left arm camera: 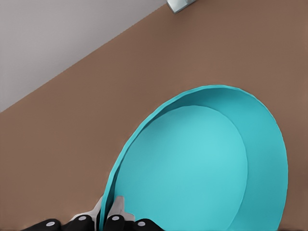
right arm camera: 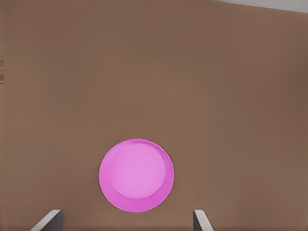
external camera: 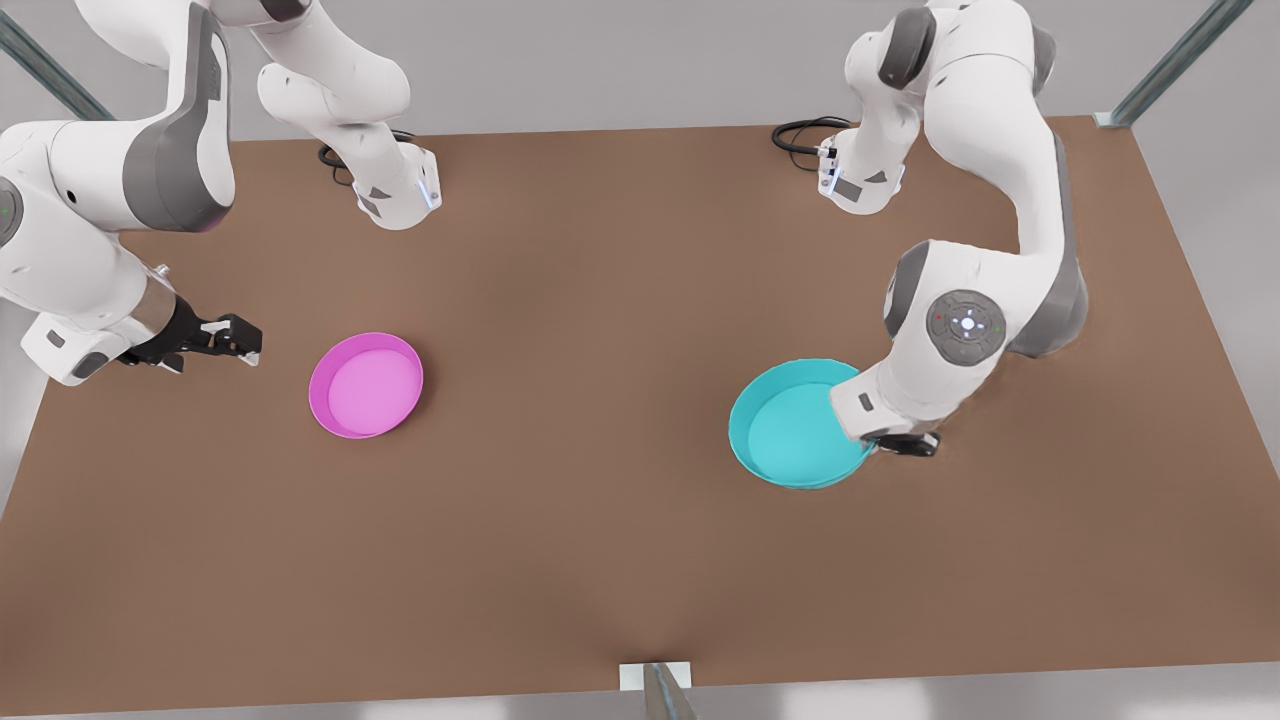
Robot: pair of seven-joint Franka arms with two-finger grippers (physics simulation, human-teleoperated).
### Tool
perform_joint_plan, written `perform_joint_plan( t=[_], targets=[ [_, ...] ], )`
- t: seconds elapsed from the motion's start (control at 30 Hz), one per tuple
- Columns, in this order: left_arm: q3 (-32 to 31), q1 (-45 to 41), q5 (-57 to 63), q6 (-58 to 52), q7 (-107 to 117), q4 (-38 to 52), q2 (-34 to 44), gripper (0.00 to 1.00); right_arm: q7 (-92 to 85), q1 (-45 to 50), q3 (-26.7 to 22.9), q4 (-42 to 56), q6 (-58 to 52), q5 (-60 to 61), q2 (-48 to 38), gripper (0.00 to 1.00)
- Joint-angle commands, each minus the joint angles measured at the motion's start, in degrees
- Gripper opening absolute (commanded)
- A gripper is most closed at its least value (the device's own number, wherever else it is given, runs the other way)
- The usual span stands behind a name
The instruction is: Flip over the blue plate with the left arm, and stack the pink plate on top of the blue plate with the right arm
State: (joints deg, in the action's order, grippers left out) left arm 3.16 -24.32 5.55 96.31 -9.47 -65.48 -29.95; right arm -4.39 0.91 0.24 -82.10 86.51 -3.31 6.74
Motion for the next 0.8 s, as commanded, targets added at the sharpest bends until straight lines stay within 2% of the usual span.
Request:
perform_joint_plan(
  t=[0.0, 0.03, 0.07, 0.17, 0.2, 0.23, 0.33, 0.4, 0.43, 0.47, 0.57, 0.63, 0.77],
  targets=[
    [0.5, -6.2, 7.5, -10.3, 60.0, 0.6, -0.8, 0.21, -0.4, 0.0, 0.0, 0.0, 0.0, 0.1, -0.1, 1.00],
    [4.5, -10.3, 8.7, -10.3, 62.3, 1.2, -2.5, 0.21, -0.4, 0.0, 0.0, 0.0, 0.0, 0.1, -0.1, 1.00],
    [14.9, -20.0, 11.0, -7.7, 62.5, 1.1, -4.3, 0.21, -0.4, 0.0, 0.0, 0.0, -0.4, 0.1, -0.1, 1.00],
    [37.8, -38.9, 9.6, -0.5, 64.8, 1.1, -11.4, 0.21, -0.4, 0.0, 0.0, 0.1, -0.4, 0.1, -0.1, 1.00],
    [42.6, -42.8, 9.0, 2.0, 66.8, 1.1, -14.0, 0.21, -0.3, 0.0, 0.0, 0.0, -0.4, 0.1, -0.1, 1.00],
    [44.6, -44.9, 9.0, 4.8, 70.4, 1.1, -15.9, 0.21, -0.4, 0.0, 0.0, 0.1, -0.4, 0.1, -0.1, 1.00],
    [48.6, -52.8, 12.5, 13.5, 84.6, 0.1, -22.3, 0.21, -0.4, -0.1, 0.0, 0.1, -0.4, 0.1, -0.1, 1.00],
    [49.0, -55.2, 16.9, 14.3, 88.1, -1.1, -24.8, 0.21, -0.4, -0.1, 0.0, 0.1, -0.4, 0.1, -0.1, 1.00],
    [49.0, -56.6, 21.0, 15.5, 92.2, -2.6, -25.6, 0.21, -0.4, -0.1, 0.0, 0.1, -0.4, 0.1, -0.1, 1.00],
    [49.0, -59.4, 25.7, 21.5, 100.3, -8.5, -25.0, 0.21, -0.4, -0.1, -0.1, 0.2, -0.3, 0.1, -0.1, 1.00],
    [48.9, -61.0, 32.3, 23.4, 108.0, -12.3, -25.5, 0.21, -0.4, -0.1, 0.0, 0.1, -0.4, 0.1, -0.1, 1.00],
    [46.2, -61.2, 42.2, 23.7, 119.7, -14.0, -25.7, 0.21, -0.4, 0.0, 0.0, 0.1, -0.4, 0.1, -0.1, 1.00],
    [44.0, -62.5, 43.4, 24.5, 128.3, -14.7, -27.9, 0.21, -0.4, 0.0, 0.0, 0.0, -0.4, 0.1, 0.0, 1.00]
  ],
)
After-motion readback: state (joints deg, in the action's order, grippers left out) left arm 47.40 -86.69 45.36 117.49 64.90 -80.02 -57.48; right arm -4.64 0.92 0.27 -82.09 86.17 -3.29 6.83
